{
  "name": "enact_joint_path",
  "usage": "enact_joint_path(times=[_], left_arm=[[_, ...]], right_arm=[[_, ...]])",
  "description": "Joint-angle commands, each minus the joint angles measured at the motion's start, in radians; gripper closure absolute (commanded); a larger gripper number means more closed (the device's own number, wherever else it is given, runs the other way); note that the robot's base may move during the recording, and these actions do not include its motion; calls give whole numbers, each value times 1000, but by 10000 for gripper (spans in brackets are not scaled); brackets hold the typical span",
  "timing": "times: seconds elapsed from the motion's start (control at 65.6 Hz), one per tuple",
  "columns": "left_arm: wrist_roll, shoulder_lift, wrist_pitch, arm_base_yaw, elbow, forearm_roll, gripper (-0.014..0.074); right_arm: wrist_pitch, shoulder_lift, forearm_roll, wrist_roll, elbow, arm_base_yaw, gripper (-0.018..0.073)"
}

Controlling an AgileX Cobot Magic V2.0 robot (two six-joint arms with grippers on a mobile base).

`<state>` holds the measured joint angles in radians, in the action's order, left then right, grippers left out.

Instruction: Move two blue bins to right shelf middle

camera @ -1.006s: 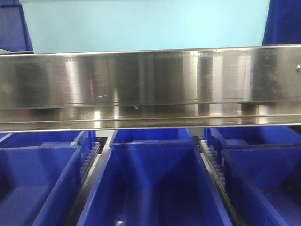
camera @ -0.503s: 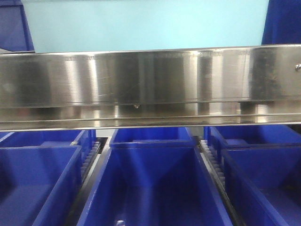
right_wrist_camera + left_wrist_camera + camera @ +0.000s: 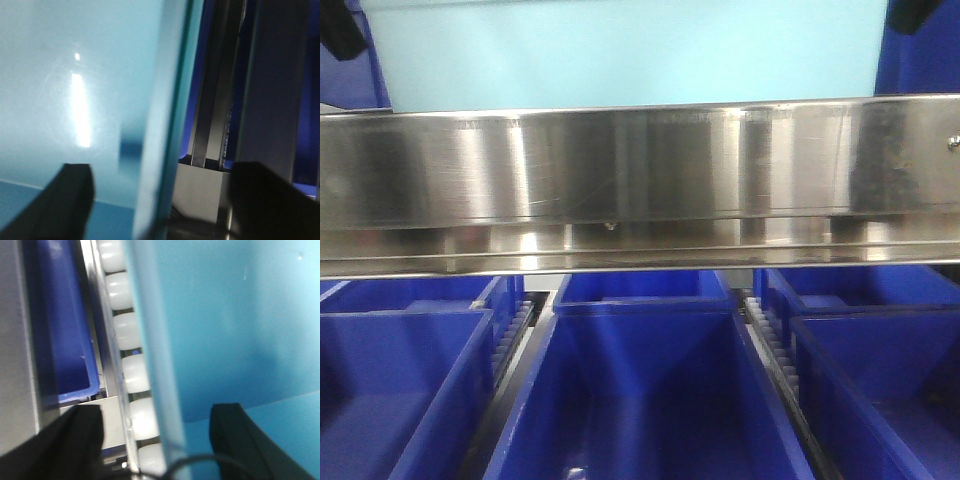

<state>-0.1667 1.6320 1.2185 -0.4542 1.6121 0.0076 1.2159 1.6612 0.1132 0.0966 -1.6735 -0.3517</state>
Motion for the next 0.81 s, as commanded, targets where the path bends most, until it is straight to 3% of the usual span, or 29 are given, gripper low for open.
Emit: enact_joint_path(times=[0.0, 0.107, 0.122, 0.137, 0.518, 0.792], left_arm=[[-2, 14, 3, 2, -8, -8, 381], [-2, 14, -17, 2, -5, -8, 633], [-2, 14, -19, 2, -5, -8, 668], [-2, 14, -19, 2, -5, -8, 704], [-2, 11, -56, 2, 10, -24, 707], [-2, -34, -58, 2, 159, -26, 707]], right_arm=[[-17, -7, -2, -5, 4, 0, 383], [-22, -7, -2, -5, 4, 0, 715], [-22, -7, -2, -3, 4, 0, 725], [-24, -7, -2, 0, 4, 0, 721], [-56, -12, -1, 0, -6, -1, 712], [-156, -71, -1, 0, -79, -1, 712]])
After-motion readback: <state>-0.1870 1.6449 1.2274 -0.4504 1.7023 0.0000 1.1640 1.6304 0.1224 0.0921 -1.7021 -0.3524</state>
